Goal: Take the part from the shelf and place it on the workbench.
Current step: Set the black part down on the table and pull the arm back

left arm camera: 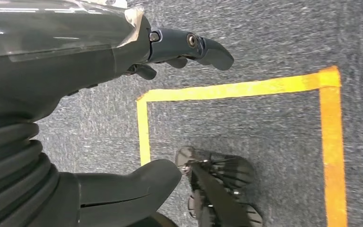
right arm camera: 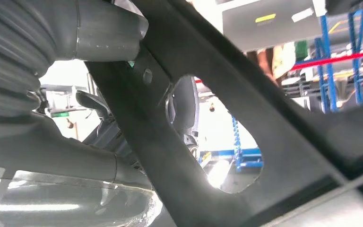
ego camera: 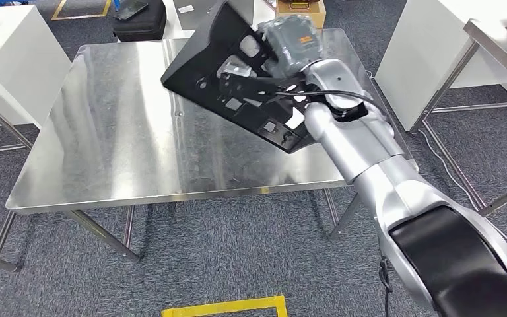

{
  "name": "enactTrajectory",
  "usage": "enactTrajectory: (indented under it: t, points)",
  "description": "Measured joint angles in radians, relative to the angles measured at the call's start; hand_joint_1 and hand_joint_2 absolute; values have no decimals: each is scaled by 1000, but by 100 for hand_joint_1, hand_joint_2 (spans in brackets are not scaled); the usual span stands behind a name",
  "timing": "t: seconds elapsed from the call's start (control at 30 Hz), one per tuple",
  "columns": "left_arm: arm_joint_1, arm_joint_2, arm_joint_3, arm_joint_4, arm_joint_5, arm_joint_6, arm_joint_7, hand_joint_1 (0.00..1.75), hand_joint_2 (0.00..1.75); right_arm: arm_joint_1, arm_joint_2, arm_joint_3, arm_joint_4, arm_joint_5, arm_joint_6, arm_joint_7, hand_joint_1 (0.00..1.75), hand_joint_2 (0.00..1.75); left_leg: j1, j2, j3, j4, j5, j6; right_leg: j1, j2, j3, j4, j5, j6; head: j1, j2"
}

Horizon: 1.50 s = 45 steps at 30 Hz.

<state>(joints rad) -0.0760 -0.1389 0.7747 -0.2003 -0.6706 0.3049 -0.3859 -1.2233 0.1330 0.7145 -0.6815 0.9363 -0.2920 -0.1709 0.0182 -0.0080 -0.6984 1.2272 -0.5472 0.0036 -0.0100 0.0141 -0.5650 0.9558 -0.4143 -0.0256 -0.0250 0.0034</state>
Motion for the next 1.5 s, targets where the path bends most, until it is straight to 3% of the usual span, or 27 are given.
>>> enactTrajectory:
  t: [0.03,0.1,0.13,0.17,0.27,0.33,0.4,0.47,0.5,0.53,0.57,0.63,0.7,0.77,0.83,0.9,0.97,1.0,1.03,1.07,1.13,1.17,1.23,1.3,1.5]
  points:
    - [0,0,0,0,0,0,0,0,175,3,8,3,6,2,-1,0,175,175,6,3,-4,-29,15,-6,-1,0,10,3,-10,4,-1,0]
    - [0,0,0,0,0,0,-1,0,175,4,18,6,15,3,-3,0,175,175,14,9,29,-150,105,-10,-3,0,29,9,-32,12,0,0]
    - [0,1,0,0,0,0,-1,0,175,3,22,8,19,3,-3,0,175,175,13,12,45,-202,144,-10,-3,-1,39,8,-40,17,0,0]
    - [0,1,0,0,0,-1,-1,0,175,1,26,10,22,3,-4,0,175,175,9,14,59,-238,165,-5,-3,-2,45,5,-46,23,0,0]
    - [-3,1,0,1,-1,-1,-2,0,175,-4,32,13,30,3,-5,0,175,175,-5,13,78,-262,157,24,1,-3,58,3,-48,47,-1,0]
    - [-2,0,0,1,-1,-1,-2,0,175,-6,33,14,34,3,-5,0,175,175,-6,11,101,-269,153,45,4,-4,51,39,-57,58,2,0]
    - [-4,0,0,1,-1,-1,-4,0,175,-12,35,16,38,3,-5,0,175,175,-7,10,119,-273,147,58,1,-6,-6,139,-87,56,5,0]
    - [-6,0,0,1,-1,-1,-8,0,175,-14,37,20,45,2,-6,1,175,175,-8,8,128,-273,136,64,-1,-6,-98,264,-119,54,7,0]
    - [-6,0,1,1,-2,-1,-8,0,175,-13,38,21,52,1,-7,2,175,175,-9,7,133,-273,130,65,-2,-6,-133,298,-129,56,7,0]
    - [-5,0,1,1,-3,0,-8,0,175,-11,39,23,60,0,-8,4,175,175,-9,4,141,-273,123,63,-3,-6,-150,294,-122,63,8,0]
    - [-4,-1,2,1,-5,0,-7,0,175,-11,39,24,68,-2,-9,6,175,175,-9,1,152,-272,113,61,-4,-7,-148,252,-95,72,9,0]
    - [-3,-1,2,1,-10,0,-1,0,175,-13,36,25,82,-5,-12,7,175,175,-10,-2,171,-267,92,53,-6,-11,-118,115,-7,90,12,0]
    - [-4,1,3,1,-12,0,3,0,175,-16,34,25,93,-7,-15,6,175,175,-17,-3,179,-258,71,44,-7,-16,-93,26,51,83,11,0]
    - [-4,6,5,0,-13,-1,5,0,175,-17,32,26,102,-9,-19,4,175,175,-22,-2,185,-246,53,38,-14,-17,-82,12,56,60,10,0]
    - [-4,9,7,0,-13,-2,5,0,175,-18,32,26,107,-12,-23,2,175,175,-19,2,182,-221,39,29,-22,-12,-73,14,50,48,7,0]
    - [-5,10,7,0,-13,-1,4,0,175,-19,36,26,112,-15,-24,-1,175,175,-14,5,133,-129,6,15,-24,-8,-63,14,43,40,2,0]
    - [-6,10,8,0,-13,-1,4,0,175,-15,40,27,118,-14,-23,-7,175,175,-9,6,44,5,-43,5,-25,-6,-57,15,36,34,1,0]
    - [-5,10,8,0,-13,-1,2,0,175,-12,42,27,121,-14,-23,-9,175,175,-5,6,6,47,-53,2,-25,-5,-53,15,32,33,0,0]
    - [-5,10,9,0,-14,-1,0,0,175,-10,43,28,124,-14,-23,-10,175,175,-2,6,-14,54,-44,1,-26,-4,-49,15,28,35,0,0]
    - [-5,11,9,0,-17,-1,-3,0,175,-9,43,29,127,-14,-24,-11,175,175,3,6,-15,27,-14,0,-28,-4,-42,15,23,38,0,0]
    - [-5,11,10,1,-22,-1,-11,0,175,-8,43,29,133,-15,-28,-13,175,175,14,7,26,-101,78,-8,-30,-4,-28,16,12,51,0,0]
    - [-5,10,10,1,-24,-1,-13,0,175,-7,42,30,136,-16,-32,-15,175,175,18,7,44,-157,99,-10,-29,-3,-23,19,7,58,-1,0]
    - [-6,8,10,2,-27,0,-15,0,175,-6,41,30,141,-19,-38,-18,175,175,19,4,62,-208,110,-3,-21,-2,-24,22,-2,73,-1,0]
    - [-6,6,10,2,-31,0,-15,0,175,-4,36,30,144,-21,-42,-20,175,175,16,0,66,-207,120,10,-15,-2,-27,23,-8,79,3,0]
    - [-8,2,10,3,-43,-3,-14,0,175,5,20,34,156,-33,-43,-16,175,175,9,-13,68,-210,130,20,-13,-10,-11,-1,-6,66,9,0]
